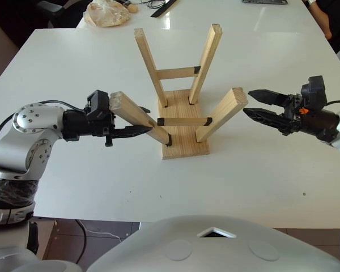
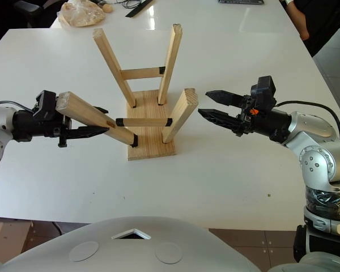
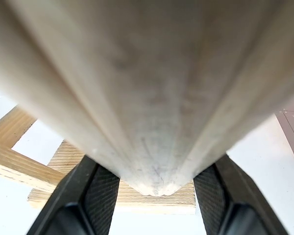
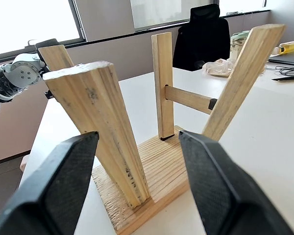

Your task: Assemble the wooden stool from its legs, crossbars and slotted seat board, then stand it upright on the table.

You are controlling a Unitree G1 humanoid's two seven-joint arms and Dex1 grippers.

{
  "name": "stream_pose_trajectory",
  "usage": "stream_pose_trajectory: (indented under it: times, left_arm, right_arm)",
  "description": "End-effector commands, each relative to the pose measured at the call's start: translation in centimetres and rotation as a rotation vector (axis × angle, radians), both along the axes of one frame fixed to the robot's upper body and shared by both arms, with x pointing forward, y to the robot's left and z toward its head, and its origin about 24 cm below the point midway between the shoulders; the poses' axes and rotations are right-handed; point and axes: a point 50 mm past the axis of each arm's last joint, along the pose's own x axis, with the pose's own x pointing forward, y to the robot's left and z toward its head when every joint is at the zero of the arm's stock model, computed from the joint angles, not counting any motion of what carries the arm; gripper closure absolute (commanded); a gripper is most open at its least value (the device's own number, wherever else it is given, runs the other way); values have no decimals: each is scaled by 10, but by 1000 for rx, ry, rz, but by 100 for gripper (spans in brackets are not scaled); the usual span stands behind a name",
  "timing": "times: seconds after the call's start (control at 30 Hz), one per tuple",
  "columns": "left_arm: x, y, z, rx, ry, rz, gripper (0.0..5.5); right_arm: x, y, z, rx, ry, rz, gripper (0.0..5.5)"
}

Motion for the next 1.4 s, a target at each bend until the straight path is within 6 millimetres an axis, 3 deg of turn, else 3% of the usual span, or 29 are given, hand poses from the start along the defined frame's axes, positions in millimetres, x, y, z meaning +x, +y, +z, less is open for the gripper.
stream_pose_trajectory:
  times: [0.03,0.2,0.4,0.57,0.67,0.83,0.93,1.17,1.4]
  left_arm:
    - [-21,-1,-80,263,342,14,347]
    - [-12,-2,-88,222,406,73,347]
    - [-17,-4,-108,280,439,69,347]
    - [-15,-5,-110,295,434,80,347]
    - [-10,-10,-104,302,401,76,347]
    - [-3,-19,-84,300,298,63,347]
    - [-4,-18,-77,329,256,47,347]
    - [-8,6,-60,436,183,15,347]
    - [-15,21,-36,465,171,-83,347]
  right_arm:
    - [1,8,1,-17,-34,28,250]
    - [1,11,0,-17,-38,42,250]
    - [3,13,-1,-16,-41,57,250]
    - [4,14,0,-13,-48,64,250]
    - [5,13,2,2,-58,57,250]
    - [16,-1,29,197,-96,-26,250]
    - [21,-9,35,253,-98,-71,250]
    - [32,-21,17,205,-61,-210,250]
    - [38,-16,-8,87,-43,-290,250]
